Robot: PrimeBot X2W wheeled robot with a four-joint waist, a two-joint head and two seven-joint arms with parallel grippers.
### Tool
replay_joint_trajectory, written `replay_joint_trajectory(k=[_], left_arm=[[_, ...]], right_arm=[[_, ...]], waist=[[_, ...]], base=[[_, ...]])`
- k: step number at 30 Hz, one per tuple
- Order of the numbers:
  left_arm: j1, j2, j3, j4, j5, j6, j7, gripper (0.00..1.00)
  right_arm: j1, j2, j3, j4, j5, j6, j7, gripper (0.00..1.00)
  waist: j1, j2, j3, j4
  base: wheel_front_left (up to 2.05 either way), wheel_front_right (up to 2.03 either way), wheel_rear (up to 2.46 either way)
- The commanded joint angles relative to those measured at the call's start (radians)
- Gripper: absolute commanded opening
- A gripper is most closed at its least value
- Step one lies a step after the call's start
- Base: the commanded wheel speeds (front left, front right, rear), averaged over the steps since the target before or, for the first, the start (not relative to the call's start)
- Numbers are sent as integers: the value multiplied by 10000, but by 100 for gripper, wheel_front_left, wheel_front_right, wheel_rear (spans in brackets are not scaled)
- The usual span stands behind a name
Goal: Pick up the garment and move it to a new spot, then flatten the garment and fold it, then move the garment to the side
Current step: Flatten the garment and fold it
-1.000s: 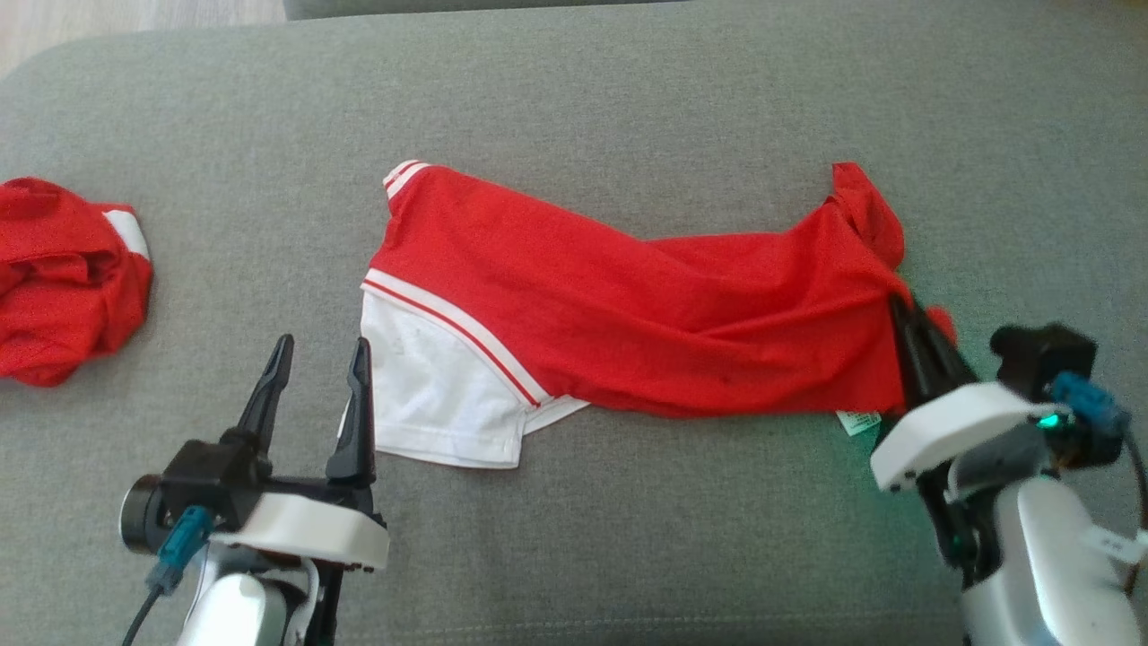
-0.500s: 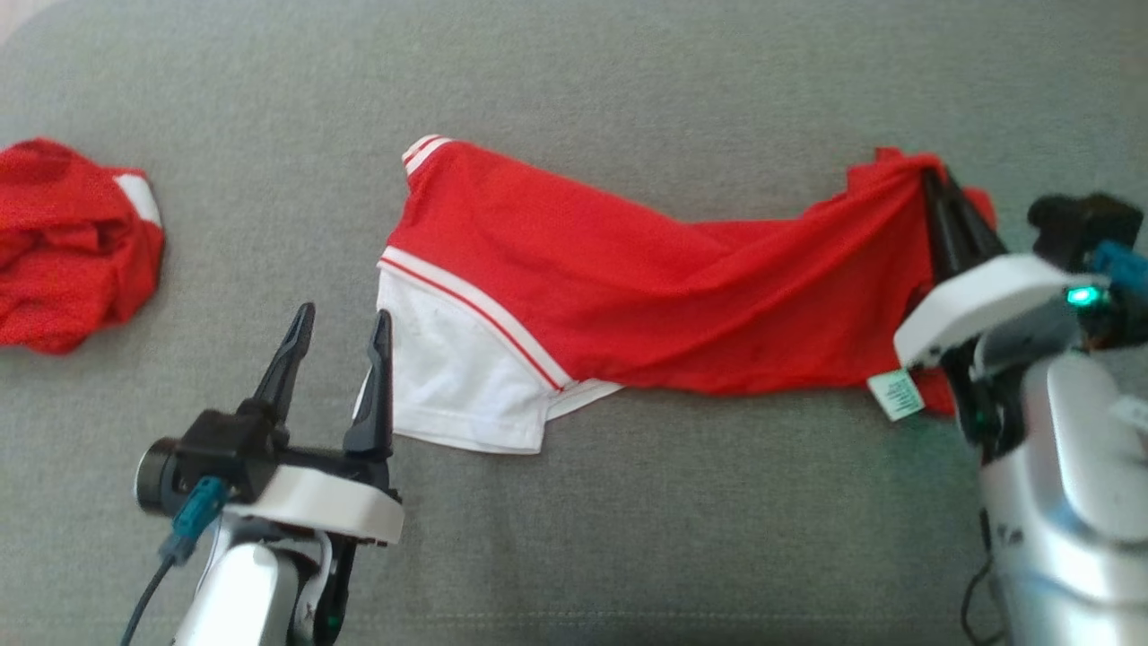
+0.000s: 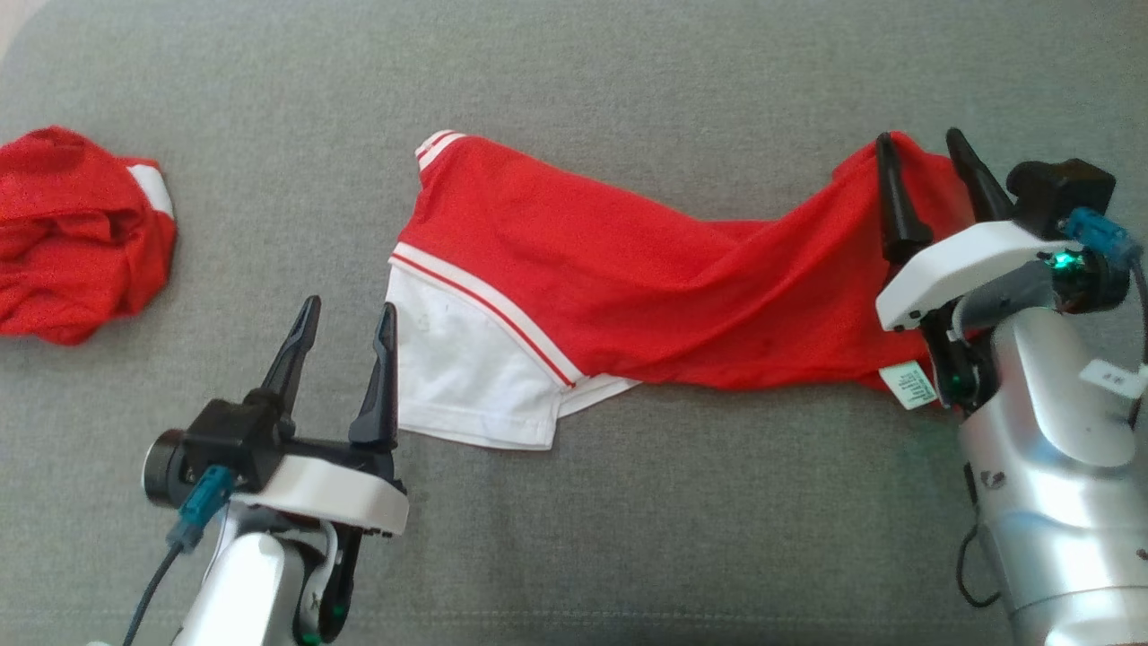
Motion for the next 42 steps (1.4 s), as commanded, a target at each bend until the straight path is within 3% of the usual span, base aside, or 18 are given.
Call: replay_joint_trajectory(k=[1, 10, 23, 31, 42], left_arm=[[-291, 73, 321, -264, -50, 21, -112, 100], [72, 186, 453, -190, -120, 119, -123, 100], [1057, 428, 475, -326, -206, 363, 43, 100], [1343, 542, 427, -505, -224, 446, 218, 100], [1290, 629, 356, -567, -325, 457, 418, 100]], right_arm=[[-171, 12, 302, -334, 9, -9, -361, 100], [1473, 111, 585, -2266, -276, -9, -1129, 100], [5438, 545, 41, -6294, -662, -9, 349, 100], [6180, 596, -16, -7122, -580, -9, 819, 100], [6256, 603, -45, -7315, -317, -9, 914, 100]], waist=[[0, 0, -132, -80], [0, 0, -799, -286], [0, 0, -1777, -521], [0, 0, -1936, -574], [0, 0, -1860, -573]], base=[[0, 0, 0], [0, 0, 0], [0, 0, 0], [0, 0, 0], [0, 0, 0]])
